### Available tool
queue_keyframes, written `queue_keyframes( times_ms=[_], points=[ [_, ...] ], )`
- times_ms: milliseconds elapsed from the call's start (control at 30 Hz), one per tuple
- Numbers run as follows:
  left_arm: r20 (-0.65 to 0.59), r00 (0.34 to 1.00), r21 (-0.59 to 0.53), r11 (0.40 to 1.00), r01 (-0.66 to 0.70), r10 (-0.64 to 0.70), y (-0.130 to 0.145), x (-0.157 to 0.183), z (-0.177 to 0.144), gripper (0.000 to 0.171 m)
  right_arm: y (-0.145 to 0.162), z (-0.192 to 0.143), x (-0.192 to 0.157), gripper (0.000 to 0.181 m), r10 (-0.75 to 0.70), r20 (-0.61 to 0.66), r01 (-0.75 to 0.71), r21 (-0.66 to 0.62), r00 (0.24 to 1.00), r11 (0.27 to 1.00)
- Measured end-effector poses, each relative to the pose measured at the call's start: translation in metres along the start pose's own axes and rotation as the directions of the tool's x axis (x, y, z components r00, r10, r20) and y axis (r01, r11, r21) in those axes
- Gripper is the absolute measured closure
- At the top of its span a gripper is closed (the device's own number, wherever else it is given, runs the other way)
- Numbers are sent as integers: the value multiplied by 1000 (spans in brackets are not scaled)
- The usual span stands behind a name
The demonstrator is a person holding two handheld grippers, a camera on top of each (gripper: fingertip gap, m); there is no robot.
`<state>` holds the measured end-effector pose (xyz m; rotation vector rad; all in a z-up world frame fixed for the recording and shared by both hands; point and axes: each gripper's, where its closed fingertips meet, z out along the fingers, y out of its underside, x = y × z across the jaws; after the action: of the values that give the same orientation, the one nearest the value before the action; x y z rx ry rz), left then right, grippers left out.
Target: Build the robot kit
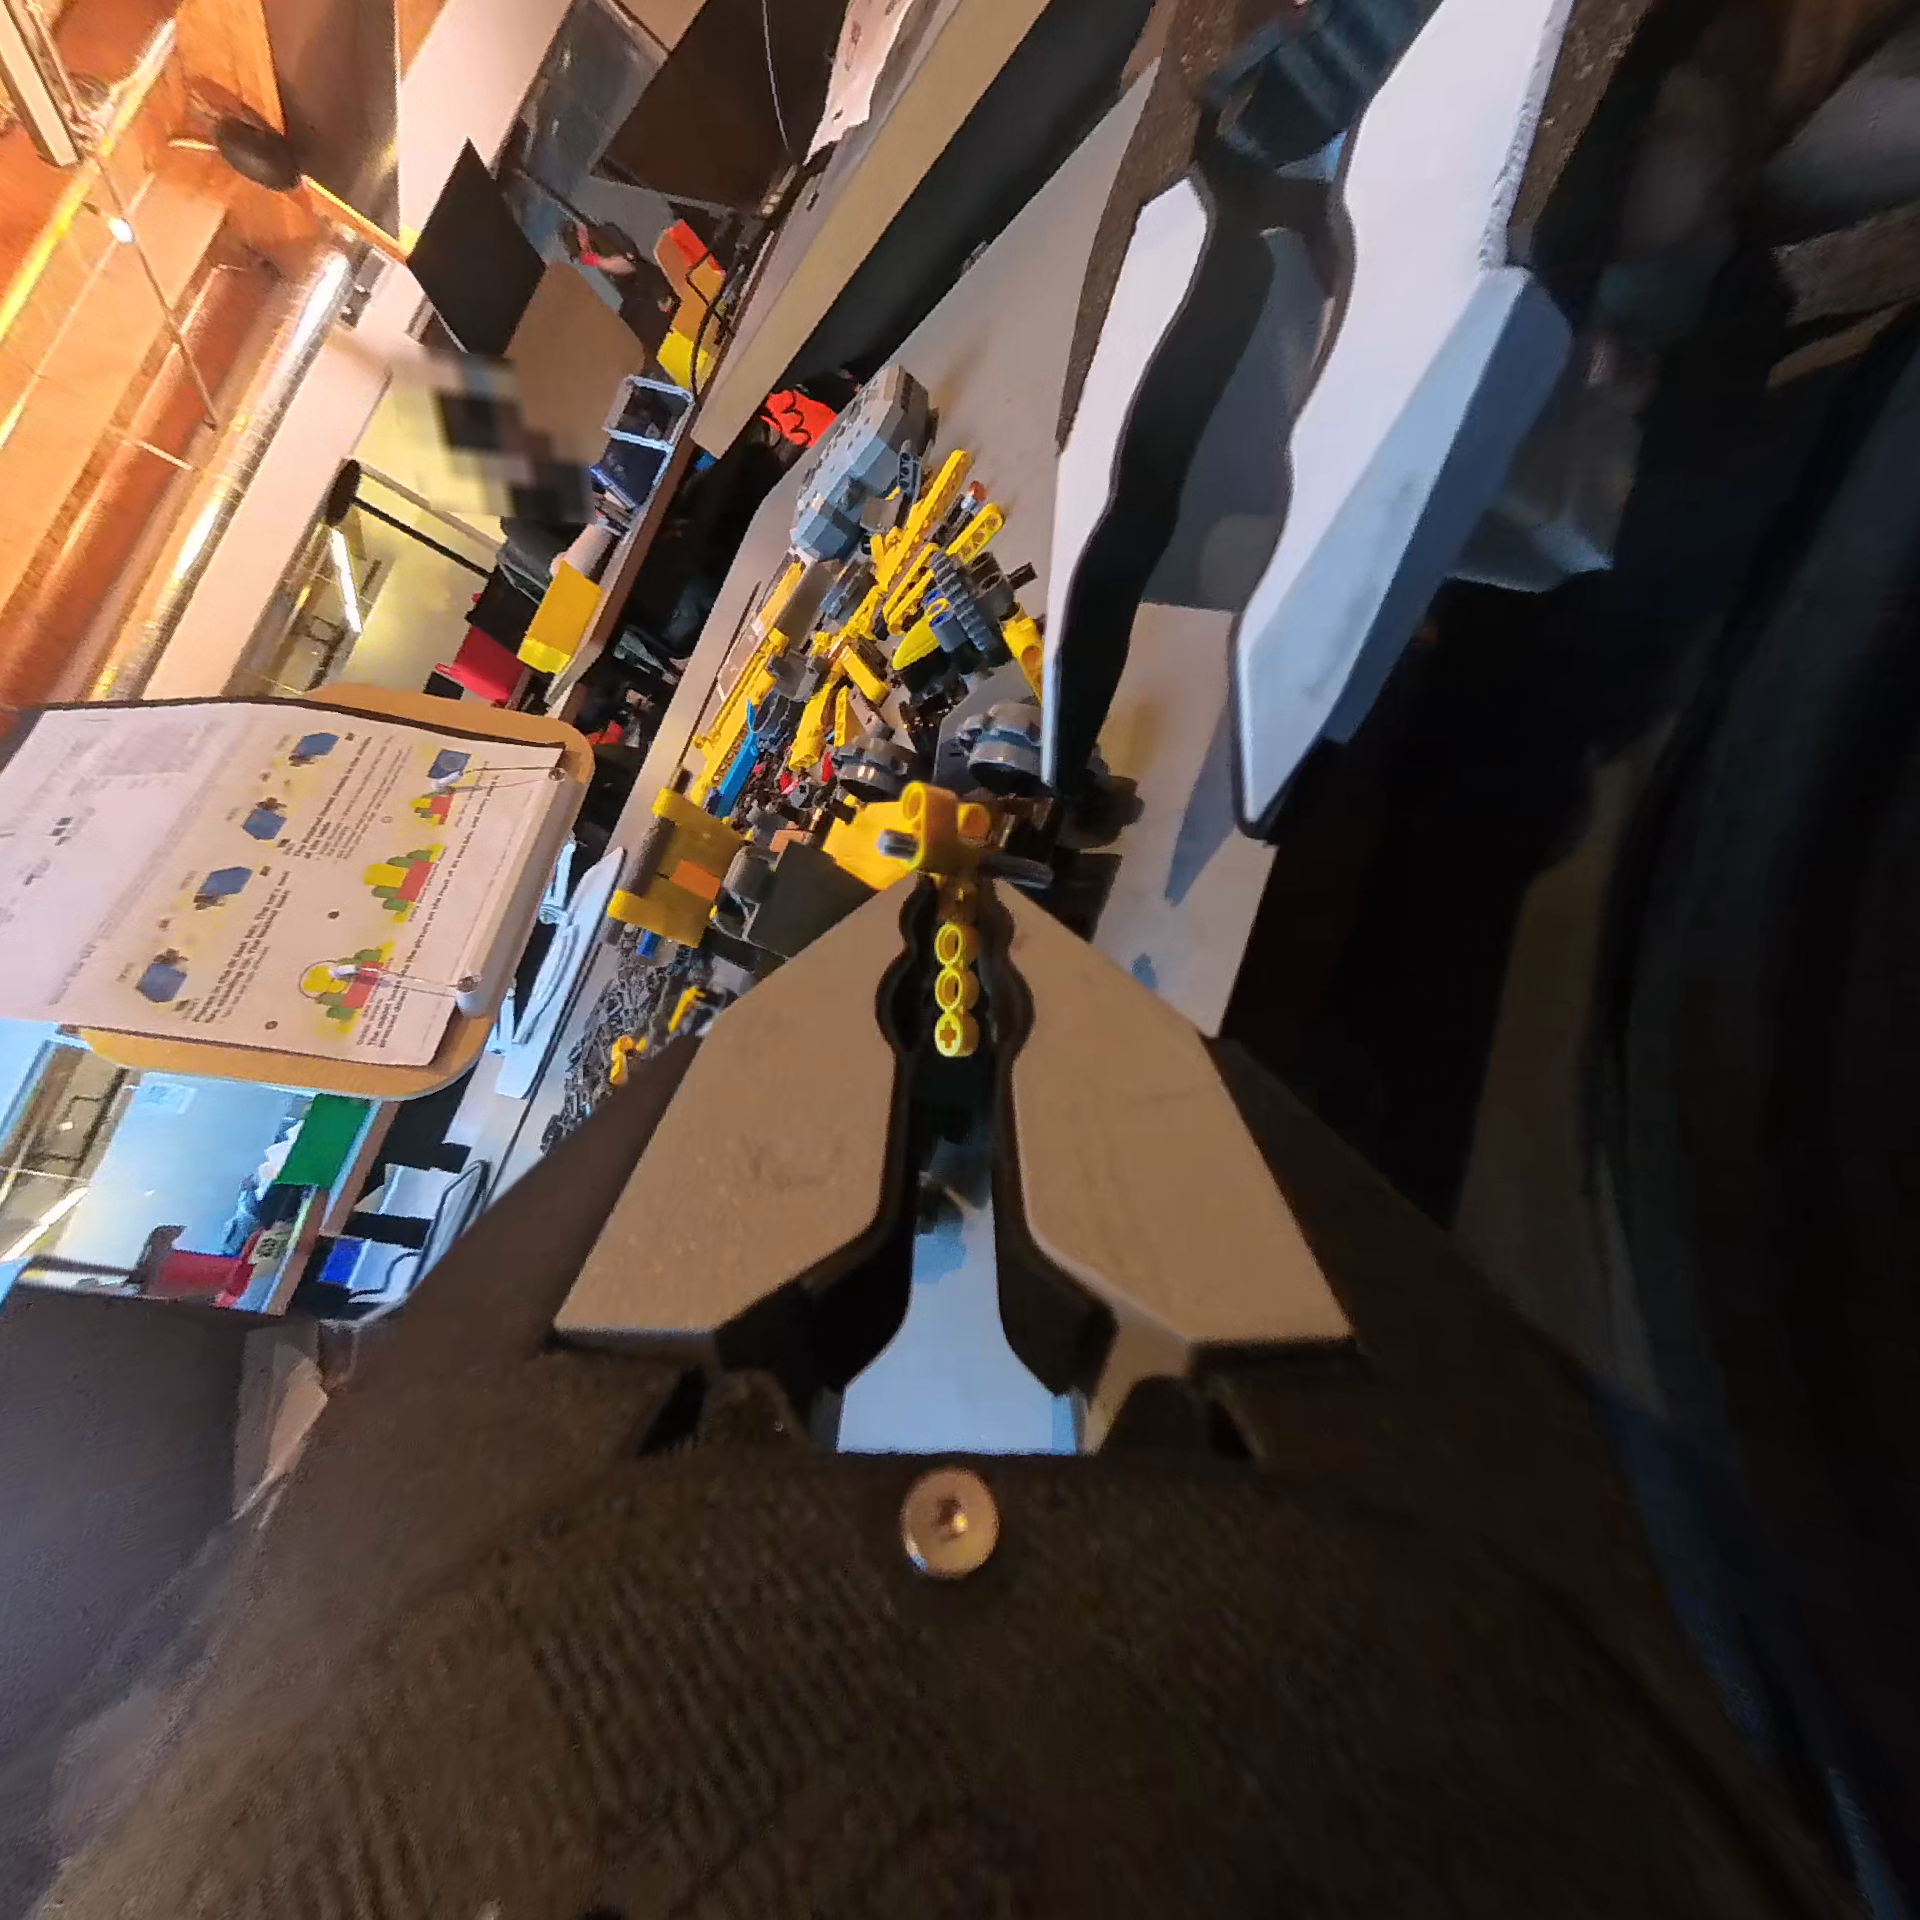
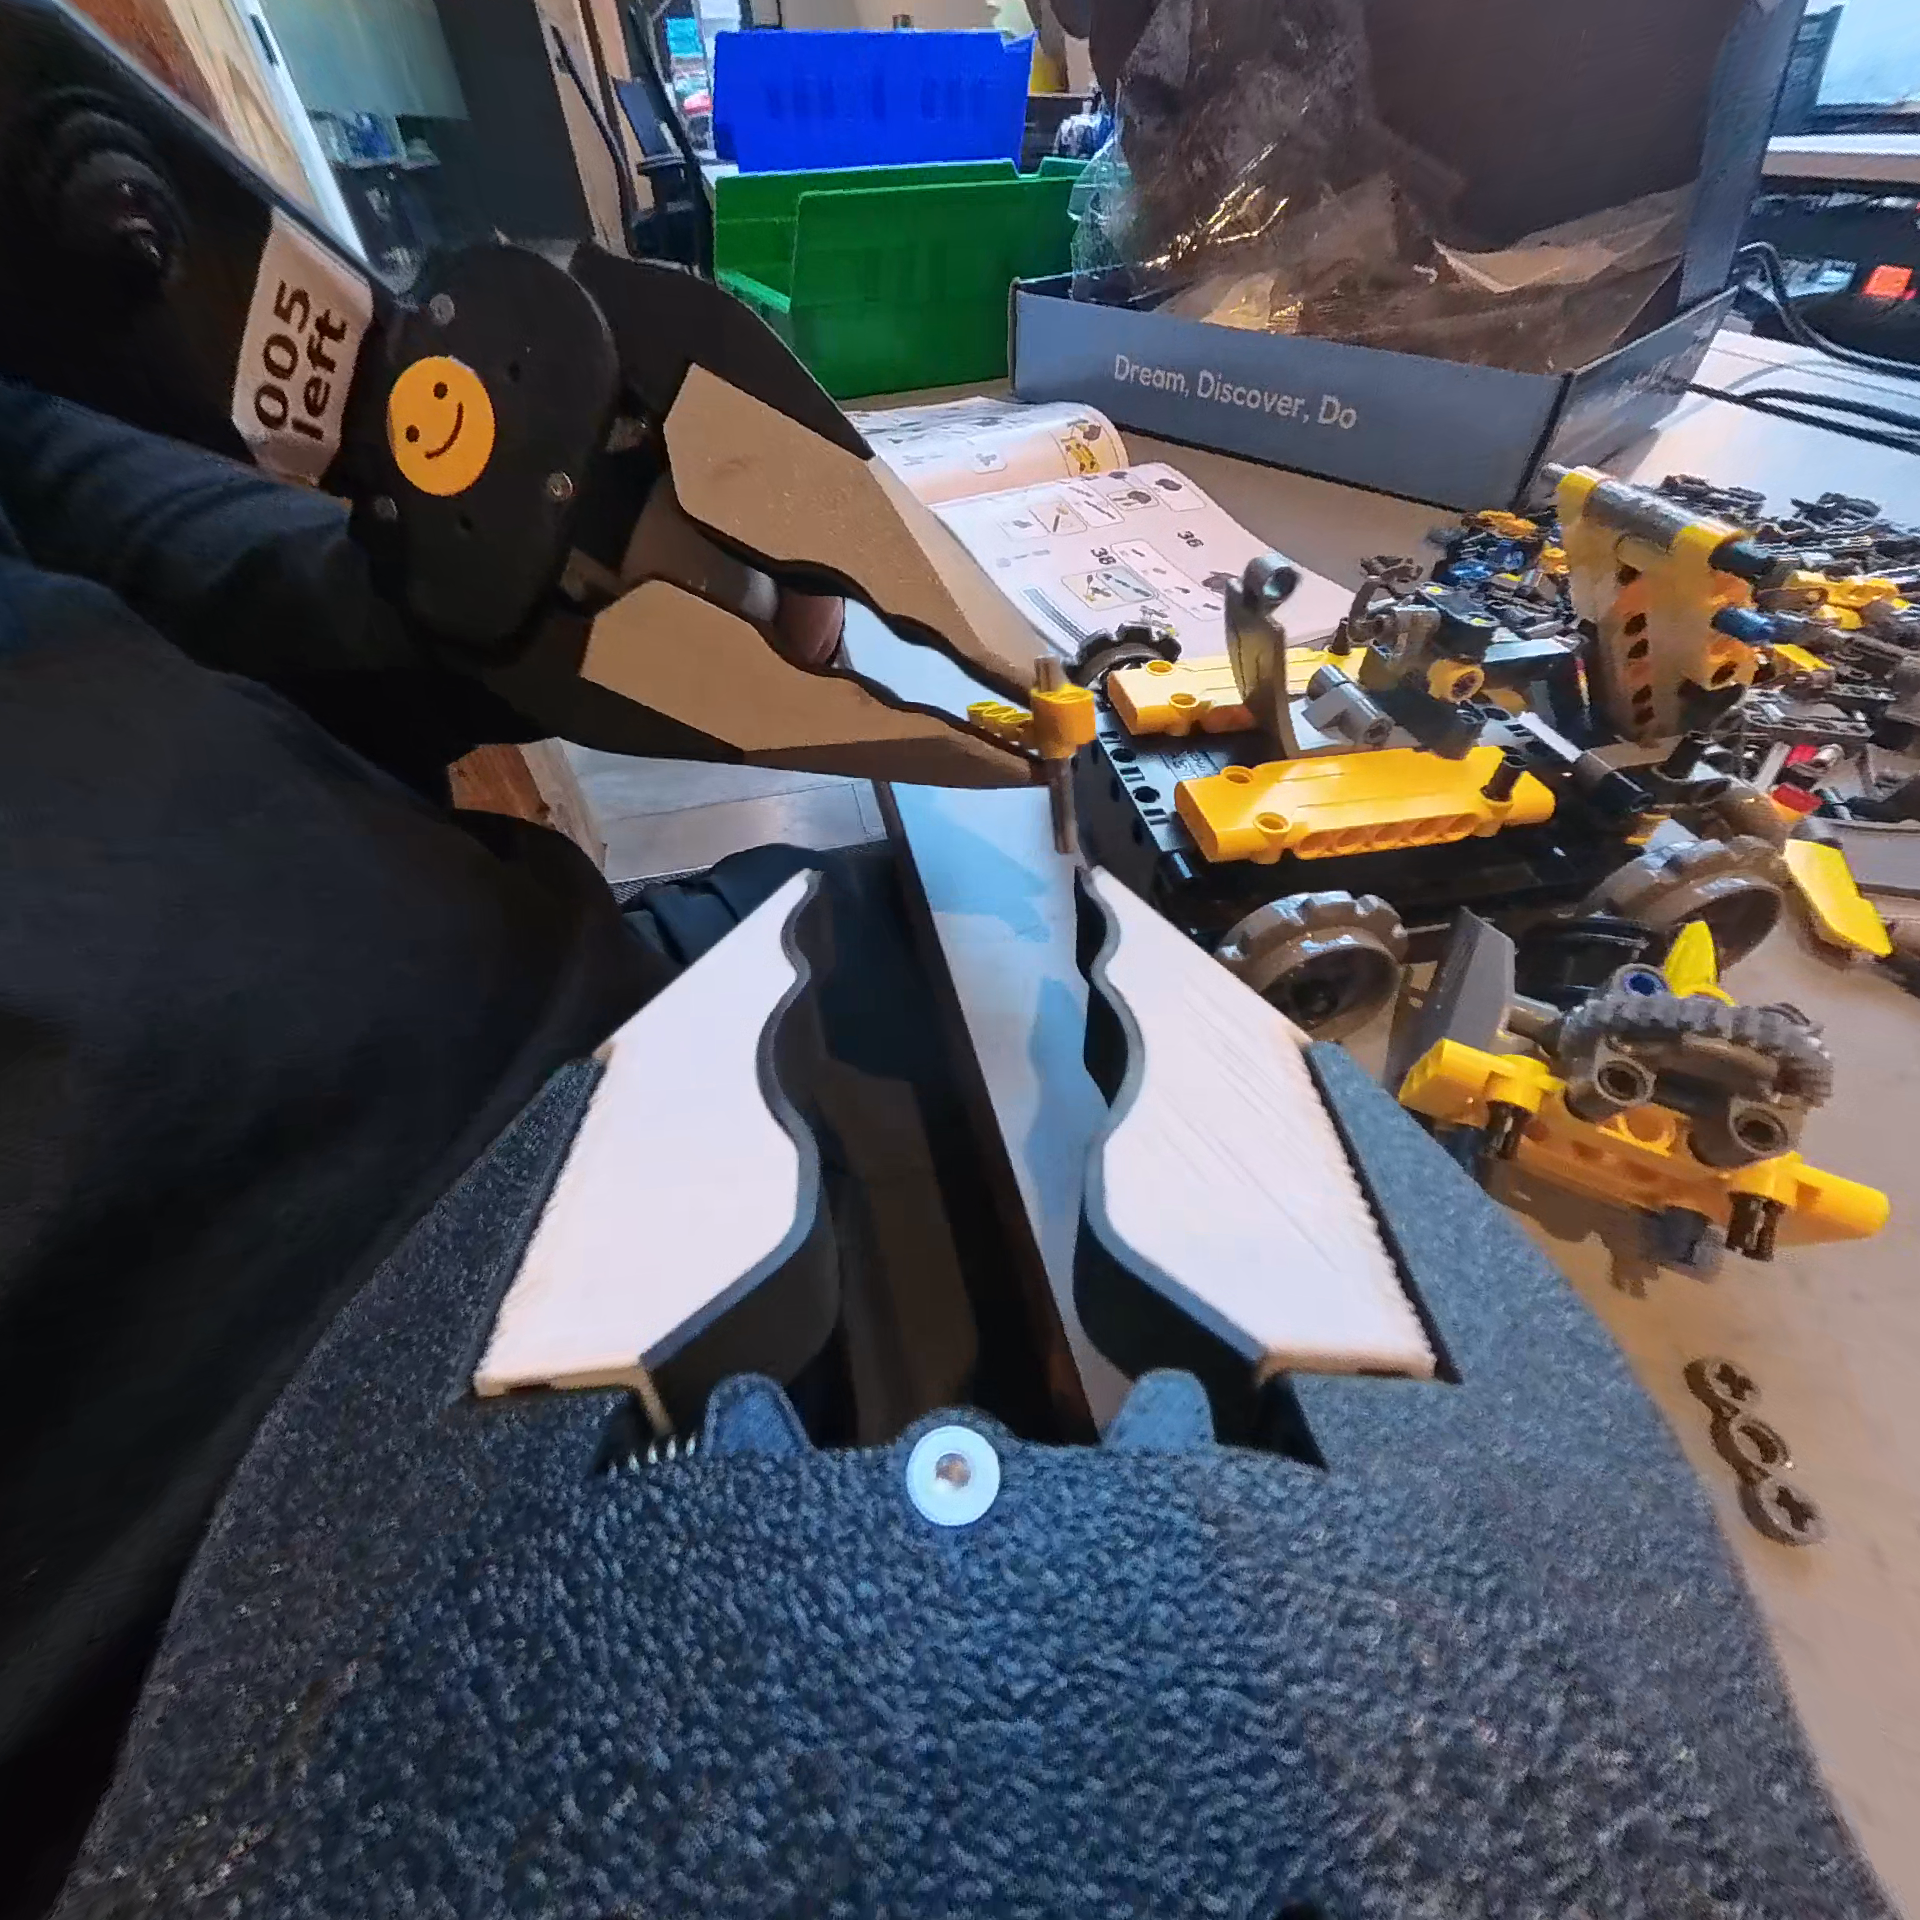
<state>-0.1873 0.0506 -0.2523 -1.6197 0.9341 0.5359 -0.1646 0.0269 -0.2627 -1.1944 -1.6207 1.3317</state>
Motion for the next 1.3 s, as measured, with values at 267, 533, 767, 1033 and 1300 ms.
queue_keyframes(
  times_ms=[267,533,767,1033,1300],
  points=[
    [20,999,102,994,43,-45,-16,-6,-9,168,-7,-4,2,134,44,14,-45,47,999,998],
    [-24,993,90,989,121,-120,-10,-4,-7,167,-5,-2,2,134,45,8,-45,37,999,998],
    [-136,949,70,953,296,-285,-14,6,-4,167,-5,-2,3,134,48,2,-48,37,999,998],
    [-305,790,-57,838,543,-532,-12,23,-2,167,-7,-4,7,137,58,-15,-57,48,998,997],
    [-356,736,-103,806,582,-577,-8,32,-2,167,-2,-1,5,137,29,-20,-28,19,999,999]
  ],
)
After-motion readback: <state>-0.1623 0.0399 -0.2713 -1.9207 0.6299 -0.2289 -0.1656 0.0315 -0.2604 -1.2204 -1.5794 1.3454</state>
